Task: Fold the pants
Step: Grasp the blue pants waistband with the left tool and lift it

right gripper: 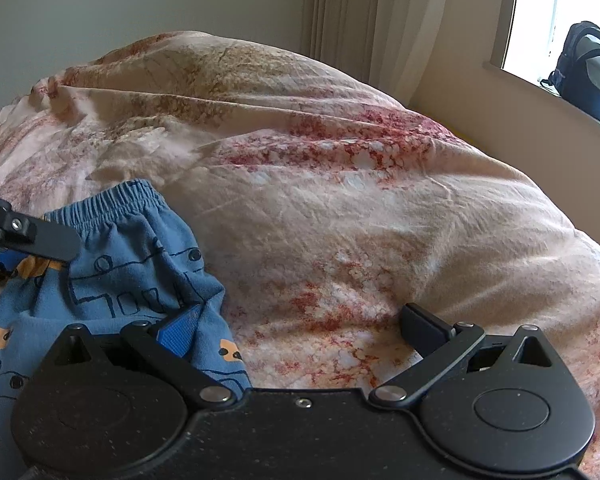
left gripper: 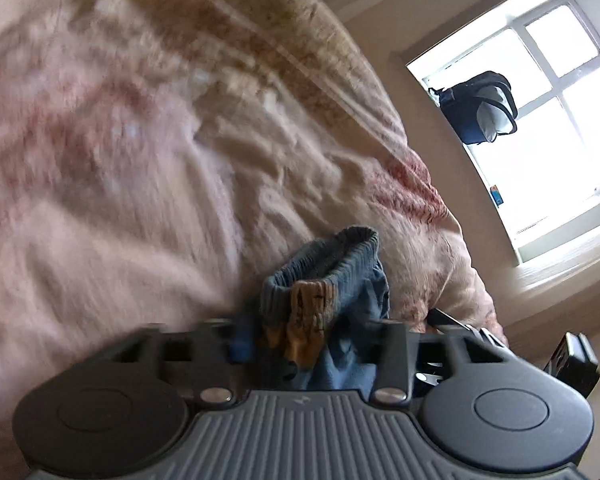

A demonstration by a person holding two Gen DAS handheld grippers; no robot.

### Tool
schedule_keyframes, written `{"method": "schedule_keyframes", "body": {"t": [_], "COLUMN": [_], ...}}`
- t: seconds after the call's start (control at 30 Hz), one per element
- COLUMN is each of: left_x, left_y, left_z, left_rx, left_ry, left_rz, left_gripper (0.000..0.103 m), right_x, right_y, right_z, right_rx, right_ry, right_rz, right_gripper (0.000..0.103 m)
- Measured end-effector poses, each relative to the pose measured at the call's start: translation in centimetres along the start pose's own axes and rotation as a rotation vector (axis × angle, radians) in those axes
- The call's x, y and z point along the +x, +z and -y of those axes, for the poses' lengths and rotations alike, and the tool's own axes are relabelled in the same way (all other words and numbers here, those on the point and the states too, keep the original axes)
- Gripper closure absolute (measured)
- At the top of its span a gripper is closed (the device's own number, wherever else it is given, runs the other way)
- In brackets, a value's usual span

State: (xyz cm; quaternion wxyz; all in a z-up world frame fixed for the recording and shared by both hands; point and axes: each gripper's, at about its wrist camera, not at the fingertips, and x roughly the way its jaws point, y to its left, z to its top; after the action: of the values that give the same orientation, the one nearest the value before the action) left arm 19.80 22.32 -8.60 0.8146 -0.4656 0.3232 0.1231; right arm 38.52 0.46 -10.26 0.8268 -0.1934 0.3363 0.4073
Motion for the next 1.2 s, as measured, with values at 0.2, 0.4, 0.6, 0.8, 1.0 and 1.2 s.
{"method": "schedule_keyframes", "body": {"t": [0.2,0.4,0.6,0.8,1.0,1.2], "left_x": [-1.5,-6.3,-4.4,-4.3,-4.4,-4.3], "left_y": [-0.5,-1.2,-0.7,-0.7,-0.6,-0.5], "left_z": [1.2,1.5,0.5,0.1,0.1,0.1], "left_rx": [0.075,0.138,0.090,0.066,0.057,0.052], "left_ry": [-0.041,-0.026,0.102,0.111,0.116,0.126], "left_rz": [0.095,0.204,0.105,0.101,0.102,0.093], "left_gripper": [0.087,0.087,0.087,0.087,0.086,0.086], "right_x": [-0.2,-4.4,-8.9,-6.2,-10.1,-12.0], "right_y": [0.9,3.0,0.5,-3.8,-5.1,-4.5], "right_z": [-1.1,-4.8,-8.9,-7.9,-2.1,-7.8], "right_rx": [-0.019,-0.146,-0.167,-0.113,0.137,0.077], "right_ry": [-0.058,-0.262,-0.284,-0.322,-0.428,-0.369], "right_rz": [-0.046,-0.076,0.023,-0.043,-0.048,0.054], "right_gripper": [0.001,0.001,0.001,0.001,0.001,0.001]}}
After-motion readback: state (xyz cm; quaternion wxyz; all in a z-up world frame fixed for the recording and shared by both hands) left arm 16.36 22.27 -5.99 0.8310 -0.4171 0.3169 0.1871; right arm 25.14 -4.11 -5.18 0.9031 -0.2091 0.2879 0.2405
